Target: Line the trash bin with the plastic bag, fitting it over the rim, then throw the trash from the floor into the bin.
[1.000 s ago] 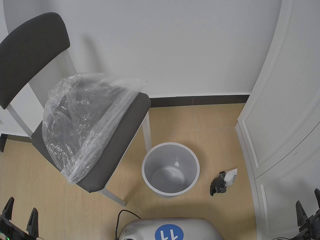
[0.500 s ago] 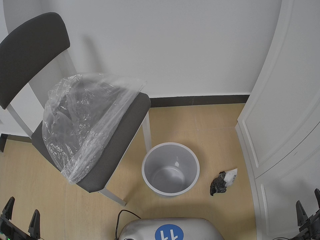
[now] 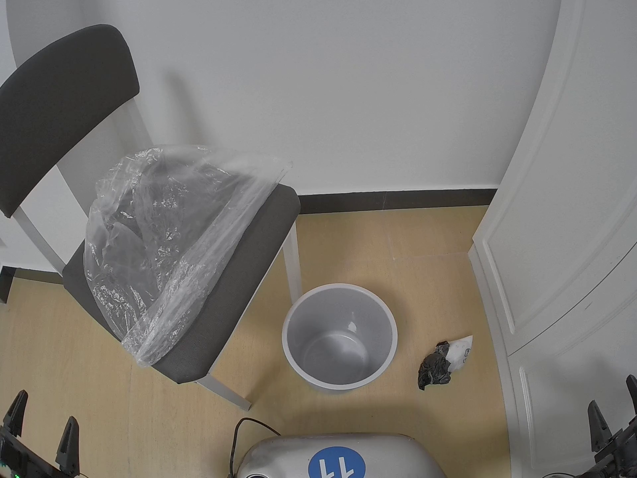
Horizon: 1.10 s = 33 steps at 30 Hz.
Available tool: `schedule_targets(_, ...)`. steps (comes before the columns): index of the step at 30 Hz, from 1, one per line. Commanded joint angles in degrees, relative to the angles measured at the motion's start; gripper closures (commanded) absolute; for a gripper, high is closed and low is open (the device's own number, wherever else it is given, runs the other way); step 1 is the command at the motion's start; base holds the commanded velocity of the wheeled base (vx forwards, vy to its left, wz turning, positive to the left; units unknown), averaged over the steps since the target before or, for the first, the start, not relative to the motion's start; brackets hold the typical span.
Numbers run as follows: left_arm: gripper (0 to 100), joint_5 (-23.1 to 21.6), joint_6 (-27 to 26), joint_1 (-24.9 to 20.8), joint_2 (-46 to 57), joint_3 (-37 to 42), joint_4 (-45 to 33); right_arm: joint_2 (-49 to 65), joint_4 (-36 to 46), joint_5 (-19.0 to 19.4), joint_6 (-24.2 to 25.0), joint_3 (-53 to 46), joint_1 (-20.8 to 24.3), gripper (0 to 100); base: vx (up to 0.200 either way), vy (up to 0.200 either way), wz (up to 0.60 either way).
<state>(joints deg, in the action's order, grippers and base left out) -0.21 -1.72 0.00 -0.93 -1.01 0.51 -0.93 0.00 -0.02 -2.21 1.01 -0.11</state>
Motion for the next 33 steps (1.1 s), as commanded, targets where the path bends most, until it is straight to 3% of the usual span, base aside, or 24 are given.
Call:
schedule_targets(1,0,0.0,0.1,0.0,0.9,1.0,0.1,0.9,-0.2,0.1,0.4,-0.9,-0.1,0,0.0,0.0,0.0)
schedule_targets(4,0,1.4,3.7,-0.1,0.9,-0.2,5.6,0.9,-1.0,-0.2,2.4,-0.6,-0.1,0,0.0,0.0,0.0)
schedule_targets(6,0,1.8,9.8,-0.1,0.9,-3.2,14.2,0.9,-5.1,0.6,6.1,3.2,0.2,0,0.0,0.0,0.0)
schedule_targets(7,0,1.6,10.5,0.0,0.9,-3.5,14.9,0.4,-6.5,0.8,8.2,5.7,0.4,0,0.0,0.0,0.0)
schedule_targets(9,0,1.8,8.2,0.0,0.9,-3.1,13.4,-0.7,-6.0,0.8,9.4,8.4,0.4,0,0.0,0.0,0.0)
schedule_targets(10,0,1.7,3.7,0.0,0.9,-2.6,10.7,-2.2,-5.1,0.9,8.0,9.4,0.5,0,0.0,0.0,0.0)
schedule_targets(12,0,1.3,0.8,0.0,0.8,-2.9,7.8,-4.7,-5.4,1.1,6.1,9.2,0.5,0,0.0,0.0,0.0)
schedule_targets(15,0,0.5,0.1,-0.1,-1.0,-4.1,6.9,-9.2,-6.8,1.1,5.8,10.0,0.1,0,0.0,0.0,0.0)
schedule_targets(20,0,-5.5,-0.1,0.9,-11.6,-10.9,7.0,-22.3,-16.6,0.6,6.2,13.8,-0.4,0,0.0,0.0,0.0)
schedule_targets(29,0,-5.4,1.3,0.3,-35.2,-23.3,10.5,-43.1,-28.4,0.5,6.0,19.7,0.8,0,0.0,0.0,0.0)
schedule_targets(33,0,-5.2,-2.5,-1.0,-43.1,-23.5,11.0,-48.0,-30.4,0.2,7.0,23.7,0.9,0,0.0,0.0,0.0)
